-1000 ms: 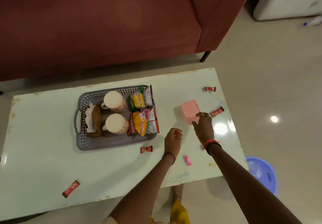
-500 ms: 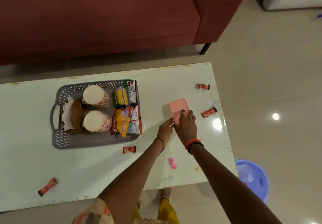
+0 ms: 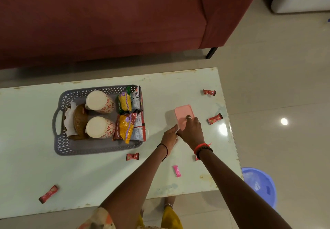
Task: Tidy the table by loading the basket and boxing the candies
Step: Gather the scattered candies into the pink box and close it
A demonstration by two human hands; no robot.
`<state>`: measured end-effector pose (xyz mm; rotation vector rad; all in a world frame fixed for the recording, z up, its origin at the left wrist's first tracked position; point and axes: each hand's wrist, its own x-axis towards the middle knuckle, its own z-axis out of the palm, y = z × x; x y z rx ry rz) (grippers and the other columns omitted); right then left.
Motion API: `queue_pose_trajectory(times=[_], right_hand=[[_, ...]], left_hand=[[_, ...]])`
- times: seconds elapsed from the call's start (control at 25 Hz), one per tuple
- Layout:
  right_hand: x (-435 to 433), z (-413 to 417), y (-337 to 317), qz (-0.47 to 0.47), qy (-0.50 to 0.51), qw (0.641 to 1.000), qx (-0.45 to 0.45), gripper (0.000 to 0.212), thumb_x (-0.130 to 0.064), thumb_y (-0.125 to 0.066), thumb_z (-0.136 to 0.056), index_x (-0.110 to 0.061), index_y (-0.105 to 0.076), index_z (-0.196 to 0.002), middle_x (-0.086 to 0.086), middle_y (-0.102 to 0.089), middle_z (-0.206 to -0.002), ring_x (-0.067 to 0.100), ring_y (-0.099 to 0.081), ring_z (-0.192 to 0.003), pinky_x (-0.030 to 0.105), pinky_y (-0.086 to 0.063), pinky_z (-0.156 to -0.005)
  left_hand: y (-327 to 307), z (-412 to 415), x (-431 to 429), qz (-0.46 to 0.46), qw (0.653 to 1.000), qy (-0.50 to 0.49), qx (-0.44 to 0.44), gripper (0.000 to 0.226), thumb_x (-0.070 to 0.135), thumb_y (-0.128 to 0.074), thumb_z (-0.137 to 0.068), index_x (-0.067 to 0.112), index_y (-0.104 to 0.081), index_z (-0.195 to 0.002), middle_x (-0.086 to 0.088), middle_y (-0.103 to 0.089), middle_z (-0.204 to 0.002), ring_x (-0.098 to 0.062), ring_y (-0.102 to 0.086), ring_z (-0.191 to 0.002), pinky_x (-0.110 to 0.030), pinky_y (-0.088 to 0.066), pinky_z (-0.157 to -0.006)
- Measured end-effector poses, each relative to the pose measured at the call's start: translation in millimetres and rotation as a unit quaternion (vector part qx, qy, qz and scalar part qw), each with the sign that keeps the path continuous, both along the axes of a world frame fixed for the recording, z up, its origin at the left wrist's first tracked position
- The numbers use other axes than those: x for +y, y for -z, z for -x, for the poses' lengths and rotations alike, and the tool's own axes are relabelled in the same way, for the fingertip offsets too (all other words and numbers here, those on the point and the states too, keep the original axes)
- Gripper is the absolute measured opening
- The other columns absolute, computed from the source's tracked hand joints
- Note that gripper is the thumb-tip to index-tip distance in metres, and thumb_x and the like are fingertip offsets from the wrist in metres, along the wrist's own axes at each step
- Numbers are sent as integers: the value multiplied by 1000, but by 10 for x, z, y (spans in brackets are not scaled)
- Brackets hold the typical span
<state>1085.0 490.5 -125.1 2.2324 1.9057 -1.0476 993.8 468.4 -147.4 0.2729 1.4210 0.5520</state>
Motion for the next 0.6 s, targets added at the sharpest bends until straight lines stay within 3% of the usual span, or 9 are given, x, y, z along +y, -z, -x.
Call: queue_pose_trajectory(times=[0.08, 0.16, 0.24, 0.32, 0.36, 0.48, 0.6], right_hand=[[50, -80, -37, 21, 18, 998, 50, 71, -26, -73, -77, -1, -39, -134, 20, -50, -128, 36, -51, -116, 42, -49, -97], [86, -157, -76, 44, 57, 992, 99, 67, -24, -72, -76, -2, -41, -131, 17, -54, -125, 35, -56, -113, 40, -52, -92], [81, -201, -110, 28, 116, 985, 128, 50, -20, -66, -80, 0, -44, -121, 17, -59, -111, 35, -63, -99, 32, -55, -74], [65, -249, -137, -43, 185, 974, 127, 21, -10, -55, -86, 1, -45, -101, 20, -62, -93, 37, -65, -83, 21, -46, -53], [73, -284, -152, -73, 215, 966, 123, 11, -6, -50, -88, -1, -43, -95, 22, -62, -89, 37, -65, -79, 20, -42, -49], [214, -426, -181, -109, 288, 944, 115, 2, -3, -41, -93, -1, -43, -94, 28, -63, -99, 40, -64, -87, 29, -48, -63], [483, -564, -126, -106, 344, 926, 116, 13, -4, -41, -91, 2, -52, -94, 28, -64, -104, 41, -63, -95, 34, -45, -69]], left_hand=[[-28, -10, -1, -2, 1000, 4, -3, 35, 32, -44, -95, 26, -52, -128, 1, -53, -135, -16, -43, -130, -25, -39, -97], [-37, -14, 2, -14, 1000, 17, 1, 38, 20, -36, -97, 26, -46, -134, 3, -45, -143, -15, -39, -134, -20, -41, -88], [-38, -6, 8, -21, 999, 26, 11, 42, 12, -31, -98, 22, -41, -137, 1, -40, -147, -16, -38, -135, -24, -40, -97], [-25, 6, 12, -32, 998, 46, 39, 42, 8, -32, -97, 17, -40, -138, -5, -41, -146, -19, -41, -132, -29, -35, -106], [-22, 18, 10, -35, 997, 54, 53, 42, 8, -34, -96, 15, -40, -137, -8, -43, -144, -19, -44, -127, -28, -35, -104], [-10, 84, -26, -41, 992, 86, 84, 46, 4, -36, -93, 11, -36, -139, -9, -39, -147, -21, -45, -124, -22, -34, -93], [27, 160, -110, -53, 985, 114, 119, 51, 2, -39, -91, 12, -35, -140, -8, -36, -149, -21, -38, -134, -22, -33, -98]])
